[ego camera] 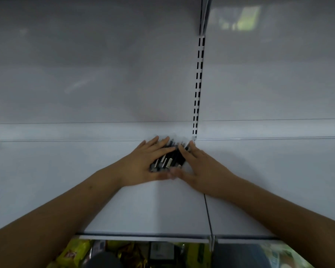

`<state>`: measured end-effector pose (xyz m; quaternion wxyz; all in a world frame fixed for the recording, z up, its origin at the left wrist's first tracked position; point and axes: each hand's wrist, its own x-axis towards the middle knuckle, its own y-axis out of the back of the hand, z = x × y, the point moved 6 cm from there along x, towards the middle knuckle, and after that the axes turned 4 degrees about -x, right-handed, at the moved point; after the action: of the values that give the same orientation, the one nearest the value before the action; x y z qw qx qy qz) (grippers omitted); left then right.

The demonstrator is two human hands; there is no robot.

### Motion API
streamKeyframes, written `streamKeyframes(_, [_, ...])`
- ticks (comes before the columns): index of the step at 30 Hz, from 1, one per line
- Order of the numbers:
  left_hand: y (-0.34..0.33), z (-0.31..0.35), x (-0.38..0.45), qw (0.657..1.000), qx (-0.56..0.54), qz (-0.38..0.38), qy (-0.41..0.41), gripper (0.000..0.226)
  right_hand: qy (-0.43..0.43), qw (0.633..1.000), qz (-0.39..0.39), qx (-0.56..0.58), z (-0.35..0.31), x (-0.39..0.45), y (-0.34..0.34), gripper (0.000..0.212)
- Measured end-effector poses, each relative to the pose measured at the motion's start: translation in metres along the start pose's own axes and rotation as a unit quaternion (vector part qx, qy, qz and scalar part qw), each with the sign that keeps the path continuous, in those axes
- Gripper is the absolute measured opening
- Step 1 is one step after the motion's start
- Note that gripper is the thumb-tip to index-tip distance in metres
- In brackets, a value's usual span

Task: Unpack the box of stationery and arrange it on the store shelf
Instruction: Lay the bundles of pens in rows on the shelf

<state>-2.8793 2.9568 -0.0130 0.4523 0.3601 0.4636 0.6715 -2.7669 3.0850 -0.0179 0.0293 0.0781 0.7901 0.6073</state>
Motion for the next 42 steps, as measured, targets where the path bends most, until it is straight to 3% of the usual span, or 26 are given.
streamKeyframes(4, [-0.007, 0.007, -0.014, 1.000, -0.009, -0.005, 0.012, 0.085, 0.027, 0.999, 0.022, 0.018, -0.011, -0.003, 0.002, 0.080])
streamKeyframes(9, [-0.012, 0.012, -0.038, 0.999, 0.018, -0.002, 0.043, 0.082, 0.074, 0.995, -0.031, 0.060, -0.024, -0.013, -0.001, 0.078])
streamKeyframes(13, [-0.007, 0.008, -0.020, 0.999, 0.010, 0.012, 0.052, 0.084, 0.049, 0.997, -0.014, 0.064, -0.011, 0.000, 0.004, 0.073])
streamKeyframes(16, [-0.003, 0.000, -0.003, 0.999, 0.010, 0.013, 0.047, 0.092, 0.015, 0.998, 0.000, 0.065, -0.001, 0.007, 0.008, 0.082])
streamKeyframes(22, [0.012, -0.022, -0.030, 0.999, 0.022, 0.039, -0.016, 0.089, 0.095, 0.995, -0.029, -0.017, -0.001, -0.005, 0.005, 0.104])
streamKeyframes(27, [0.010, -0.036, -0.020, 1.000, 0.017, 0.008, -0.017, 0.086, 0.135, 0.990, -0.019, -0.043, -0.006, 0.029, -0.001, 0.101])
streamKeyframes(30, [0.009, -0.041, -0.006, 0.999, -0.041, 0.017, -0.007, 0.085, 0.120, 0.992, -0.032, 0.003, -0.004, 0.047, 0.000, 0.104])
streamKeyframes(35, [0.007, -0.048, -0.006, 0.999, -0.048, 0.025, -0.007, 0.086, 0.151, 0.986, -0.022, 0.069, -0.004, 0.048, 0.007, 0.100])
streamKeyframes(42, [0.008, -0.052, -0.009, 0.999, -0.049, 0.013, -0.005, 0.085, 0.161, 0.986, -0.030, -0.014, -0.005, 0.050, -0.001, 0.097])
